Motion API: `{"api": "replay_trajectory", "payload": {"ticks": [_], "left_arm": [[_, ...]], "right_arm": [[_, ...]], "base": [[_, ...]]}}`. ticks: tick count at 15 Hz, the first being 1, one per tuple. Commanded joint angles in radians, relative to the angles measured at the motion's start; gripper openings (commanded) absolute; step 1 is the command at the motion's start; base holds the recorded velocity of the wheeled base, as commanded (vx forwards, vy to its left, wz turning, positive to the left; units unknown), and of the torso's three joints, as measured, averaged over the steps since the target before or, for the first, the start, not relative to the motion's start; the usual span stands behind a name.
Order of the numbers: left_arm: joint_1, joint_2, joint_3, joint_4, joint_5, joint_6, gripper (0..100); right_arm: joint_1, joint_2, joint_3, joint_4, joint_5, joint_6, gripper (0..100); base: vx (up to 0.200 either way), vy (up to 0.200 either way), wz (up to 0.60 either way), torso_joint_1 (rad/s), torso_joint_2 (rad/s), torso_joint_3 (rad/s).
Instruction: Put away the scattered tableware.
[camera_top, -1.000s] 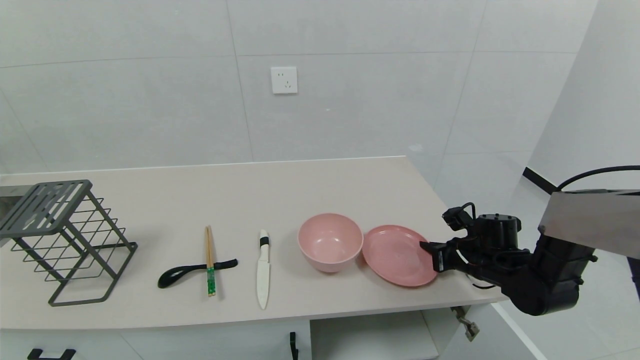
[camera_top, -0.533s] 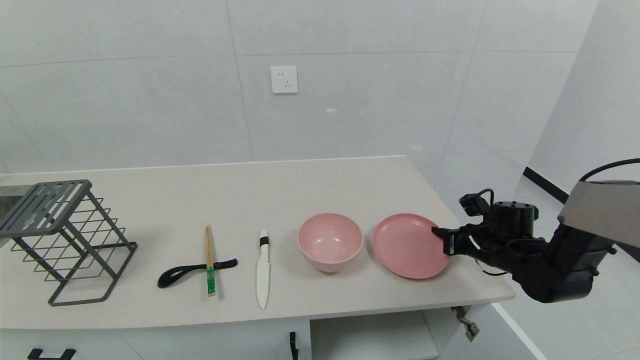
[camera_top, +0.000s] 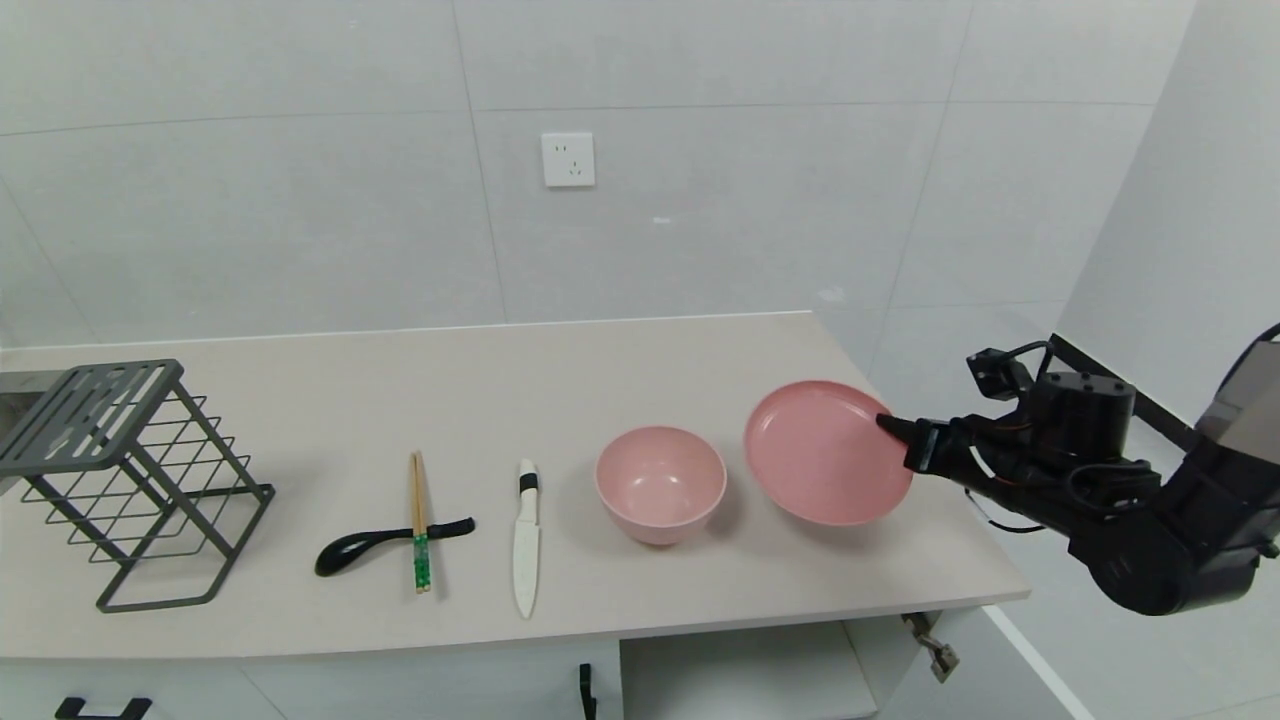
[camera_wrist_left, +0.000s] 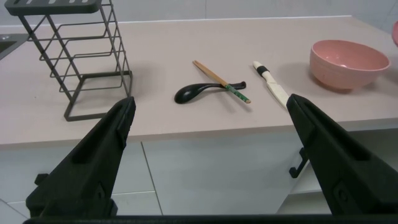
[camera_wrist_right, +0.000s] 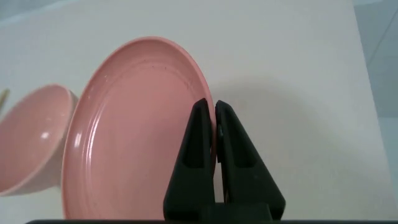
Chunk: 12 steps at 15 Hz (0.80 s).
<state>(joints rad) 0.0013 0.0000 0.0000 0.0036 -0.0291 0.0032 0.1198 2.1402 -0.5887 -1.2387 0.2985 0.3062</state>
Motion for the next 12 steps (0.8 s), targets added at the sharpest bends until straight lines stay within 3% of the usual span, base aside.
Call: {"api": "replay_trajectory", "payload": {"ticks": [1,6,12], "left_arm": [[0.0,0.002,0.0,-0.001,-0.002,0.0,100],[0.0,0.002,0.0,-0.001,-0.002,0.0,100],[0.0,0.0,0.0,-0.001,0.003,0.0,100]], "right_arm": [[0.027,-0.04,0.055,-0.097,-0.006,0.102,0],[0.06,-0.033,0.159,-0.332,-0.009,0.24,0],[0.06,-0.04,0.211,-0.332,-0.064,0.24,0]], "base": [[0.0,0.0,0.0,0.0,0.0,0.0],[0.0,0.0,0.0,0.0,0.0,0.0],[0.0,0.0,0.0,0.0,0.0,0.0]]}}
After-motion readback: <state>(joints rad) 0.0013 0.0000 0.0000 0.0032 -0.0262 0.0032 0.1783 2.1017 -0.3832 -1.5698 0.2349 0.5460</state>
